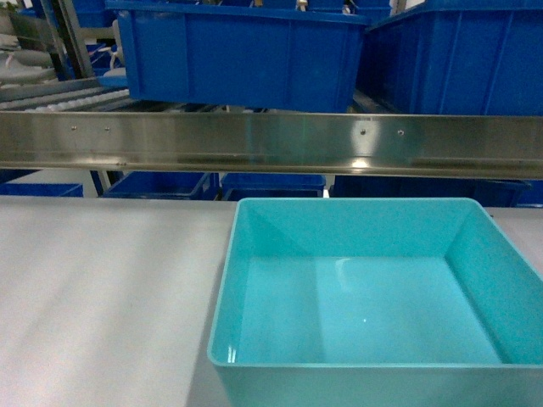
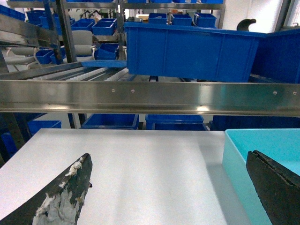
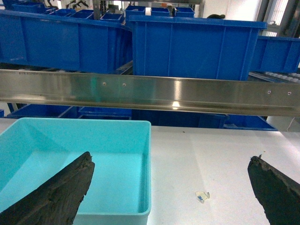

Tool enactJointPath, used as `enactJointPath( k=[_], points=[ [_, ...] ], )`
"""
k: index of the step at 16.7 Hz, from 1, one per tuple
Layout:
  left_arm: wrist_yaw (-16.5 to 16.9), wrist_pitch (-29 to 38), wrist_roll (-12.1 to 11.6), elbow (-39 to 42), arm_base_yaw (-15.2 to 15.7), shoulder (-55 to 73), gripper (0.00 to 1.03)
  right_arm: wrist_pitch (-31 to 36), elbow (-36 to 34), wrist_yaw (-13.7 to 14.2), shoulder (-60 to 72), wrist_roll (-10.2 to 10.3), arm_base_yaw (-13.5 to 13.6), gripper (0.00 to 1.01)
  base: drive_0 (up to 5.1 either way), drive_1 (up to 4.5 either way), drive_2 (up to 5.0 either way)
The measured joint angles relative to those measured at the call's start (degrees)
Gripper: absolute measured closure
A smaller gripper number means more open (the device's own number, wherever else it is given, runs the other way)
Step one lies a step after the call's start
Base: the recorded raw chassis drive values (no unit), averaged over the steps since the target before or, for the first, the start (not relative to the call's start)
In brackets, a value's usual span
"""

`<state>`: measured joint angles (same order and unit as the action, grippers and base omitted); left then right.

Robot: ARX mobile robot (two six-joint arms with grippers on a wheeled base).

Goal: Organize blue bins on left shelf correctly

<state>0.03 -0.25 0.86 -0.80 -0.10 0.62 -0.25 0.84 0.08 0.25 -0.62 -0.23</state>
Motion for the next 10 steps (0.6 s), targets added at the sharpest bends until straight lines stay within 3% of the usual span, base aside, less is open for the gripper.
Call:
enactJointPath(
  k=[10],
  points=[
    [0.00,0.00,0.00,0.00,0.00,0.00,0.05,0.00,0.00,0.00,0.00,0.00,0.00,0.03,0.0,0.00,0.0]
  ],
)
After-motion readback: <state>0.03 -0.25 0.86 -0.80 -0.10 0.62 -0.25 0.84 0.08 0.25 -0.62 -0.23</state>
